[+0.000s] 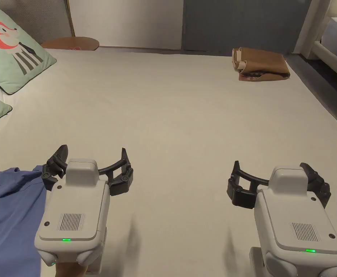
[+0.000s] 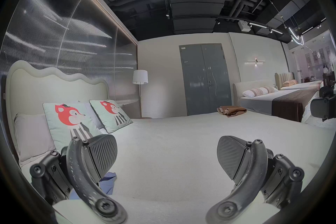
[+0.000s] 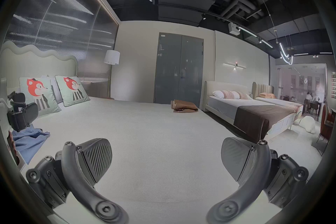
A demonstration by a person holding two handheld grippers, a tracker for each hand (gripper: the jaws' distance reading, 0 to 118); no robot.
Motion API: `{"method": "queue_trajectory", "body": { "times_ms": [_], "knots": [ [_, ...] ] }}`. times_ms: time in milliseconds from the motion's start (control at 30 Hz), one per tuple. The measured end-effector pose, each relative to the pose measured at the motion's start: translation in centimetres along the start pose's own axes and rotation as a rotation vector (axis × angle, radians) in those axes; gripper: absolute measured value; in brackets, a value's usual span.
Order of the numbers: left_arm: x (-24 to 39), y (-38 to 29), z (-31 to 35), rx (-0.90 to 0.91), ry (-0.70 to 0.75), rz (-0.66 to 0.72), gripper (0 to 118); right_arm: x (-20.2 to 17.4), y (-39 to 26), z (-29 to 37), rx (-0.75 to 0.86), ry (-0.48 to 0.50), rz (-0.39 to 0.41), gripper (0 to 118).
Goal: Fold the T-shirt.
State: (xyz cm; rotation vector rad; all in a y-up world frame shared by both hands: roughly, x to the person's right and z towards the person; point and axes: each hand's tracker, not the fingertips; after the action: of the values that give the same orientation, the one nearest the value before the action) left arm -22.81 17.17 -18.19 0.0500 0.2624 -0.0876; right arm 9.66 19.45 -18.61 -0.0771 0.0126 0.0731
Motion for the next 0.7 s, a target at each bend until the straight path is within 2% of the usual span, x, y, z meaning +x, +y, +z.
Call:
{"method": "queue_trajectory", "body": {
  "times_ms": [700],
  "knots": [
    [-0.69,0.24,-0.21,0.01,0.001,0.016,109,0.09,0.13,0.13,0.013,-0.002,0.005,118]
  ]
}}
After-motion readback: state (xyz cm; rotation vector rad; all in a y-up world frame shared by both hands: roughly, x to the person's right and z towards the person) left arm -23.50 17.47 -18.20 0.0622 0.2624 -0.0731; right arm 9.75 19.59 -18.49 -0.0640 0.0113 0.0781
